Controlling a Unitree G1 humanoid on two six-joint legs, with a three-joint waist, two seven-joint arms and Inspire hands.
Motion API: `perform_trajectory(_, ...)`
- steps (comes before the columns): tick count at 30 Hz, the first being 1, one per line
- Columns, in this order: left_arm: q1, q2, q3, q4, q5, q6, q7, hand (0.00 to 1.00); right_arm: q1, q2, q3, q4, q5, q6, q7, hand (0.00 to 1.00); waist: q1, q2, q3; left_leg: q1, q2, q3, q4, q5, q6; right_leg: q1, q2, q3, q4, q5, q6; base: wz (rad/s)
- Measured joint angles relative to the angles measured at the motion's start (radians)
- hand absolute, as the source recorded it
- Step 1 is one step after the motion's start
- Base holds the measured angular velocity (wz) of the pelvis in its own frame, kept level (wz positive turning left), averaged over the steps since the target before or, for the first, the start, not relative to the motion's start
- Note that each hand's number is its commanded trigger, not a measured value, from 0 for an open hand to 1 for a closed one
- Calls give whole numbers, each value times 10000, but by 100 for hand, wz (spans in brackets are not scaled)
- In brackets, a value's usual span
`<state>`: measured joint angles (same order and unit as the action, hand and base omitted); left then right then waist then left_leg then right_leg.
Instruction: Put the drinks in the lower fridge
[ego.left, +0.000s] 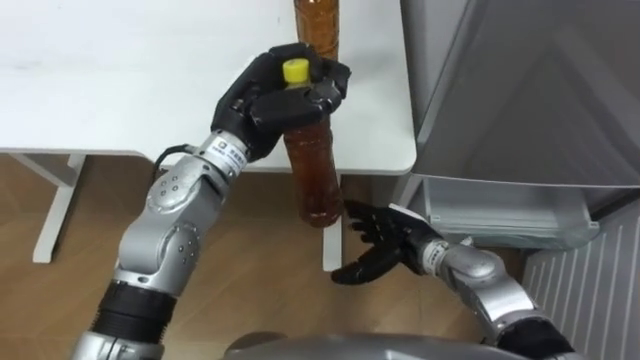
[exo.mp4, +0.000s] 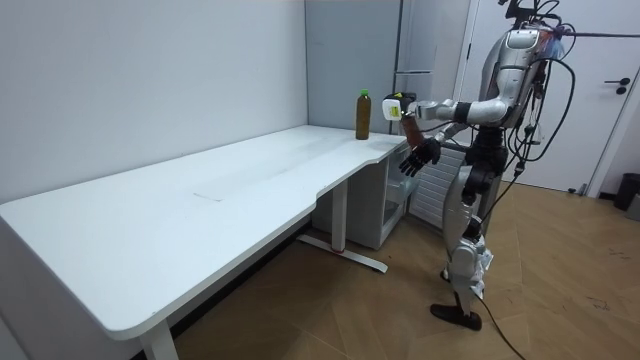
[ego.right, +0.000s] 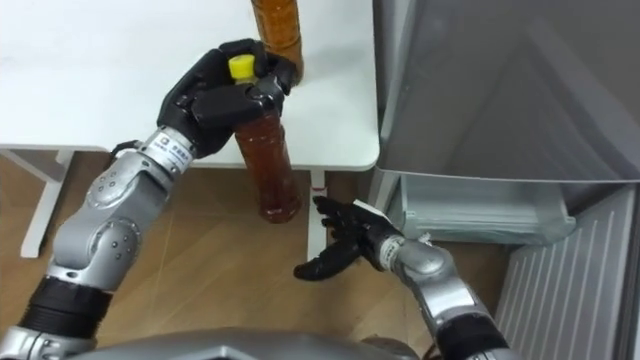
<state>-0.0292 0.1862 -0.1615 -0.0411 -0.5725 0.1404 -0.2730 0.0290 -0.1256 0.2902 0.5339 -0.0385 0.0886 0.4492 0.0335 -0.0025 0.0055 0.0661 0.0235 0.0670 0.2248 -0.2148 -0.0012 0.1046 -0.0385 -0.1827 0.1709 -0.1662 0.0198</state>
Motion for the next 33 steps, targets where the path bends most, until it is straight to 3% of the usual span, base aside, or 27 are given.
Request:
perform_trajectory(8,46,-26,-2,21,2,0,-69,100,23,-47,38,-849,24,4,757,0,6,-145,93,101,-9,1,-31,-3,3,129,-10,23,0,0,1,0)
perform_trajectory(15,126,73,-2,19,345,-3,-277,100,28,-75,33,-1183,400,4,1511,0,-1,-134,88,41,-6,31,-41,-7,8,70,-7,4,-21,0,0,0)
perform_trajectory(18,424,157,-25,20,428,-3,-459,100,29,-76,40,-1187,830,2,1812,0,-34,-134,87,81,-5,27,-44,-6,7,66,-8,5,-16,0,1,0)
perform_trajectory(26,860,175,-458,22,767,-2,-1253,100,37,-72,369,-1200,1997,-1,2293,0,-40,-160,82,95,-7,18,-25,-6,7,86,-20,36,-1,0,1,0)
perform_trajectory(33,899,169,-871,29,761,-4,-1601,100,18,-57,403,-1209,2967,10,2594,0,-113,-188,85,52,-30,-125,-28,-27,32,161,-41,-86,3,-3,5,4)
